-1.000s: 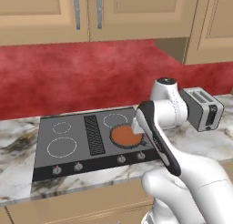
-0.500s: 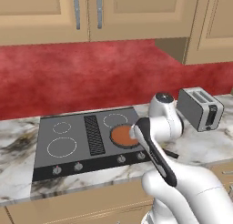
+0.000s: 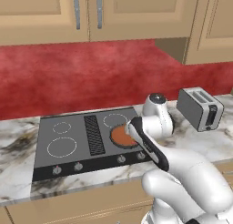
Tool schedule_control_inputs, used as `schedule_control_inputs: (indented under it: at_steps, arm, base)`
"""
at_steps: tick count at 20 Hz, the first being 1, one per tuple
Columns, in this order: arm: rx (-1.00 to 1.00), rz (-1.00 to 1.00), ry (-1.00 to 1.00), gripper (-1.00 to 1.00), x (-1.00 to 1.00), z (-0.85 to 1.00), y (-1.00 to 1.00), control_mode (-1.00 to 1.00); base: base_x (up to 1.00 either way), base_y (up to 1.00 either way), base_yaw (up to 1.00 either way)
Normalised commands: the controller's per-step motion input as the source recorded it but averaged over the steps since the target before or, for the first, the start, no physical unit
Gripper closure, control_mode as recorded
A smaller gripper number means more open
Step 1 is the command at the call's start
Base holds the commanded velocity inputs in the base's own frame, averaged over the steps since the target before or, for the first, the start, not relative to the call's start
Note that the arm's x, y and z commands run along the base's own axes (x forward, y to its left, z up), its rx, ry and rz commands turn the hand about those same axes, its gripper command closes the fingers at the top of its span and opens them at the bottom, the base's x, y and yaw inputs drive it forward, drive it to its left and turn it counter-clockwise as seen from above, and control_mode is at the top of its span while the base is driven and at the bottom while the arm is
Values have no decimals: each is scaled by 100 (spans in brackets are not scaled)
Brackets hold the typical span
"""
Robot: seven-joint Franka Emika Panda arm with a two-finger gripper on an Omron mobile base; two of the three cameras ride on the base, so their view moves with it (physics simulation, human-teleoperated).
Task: Retrieve the steak from the fridge and place it on the saucepan with marinade on the stove.
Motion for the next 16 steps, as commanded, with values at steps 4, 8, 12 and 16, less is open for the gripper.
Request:
schedule_control_inputs:
  at_steps: [4, 8, 12, 16]
  arm:
    - [0, 0, 0, 100, 54, 0, 10, -100]
    - [0, 0, 0, 100, 33, -13, 11, -100]
    - [0, 0, 0, 100, 24, -23, 11, -100]
    - [0, 0, 0, 100, 5, -36, 4, -100]
  base:
    - [0, 0, 0]
    - [0, 0, 0]
    - [0, 0, 0]
    - [0, 0, 0]
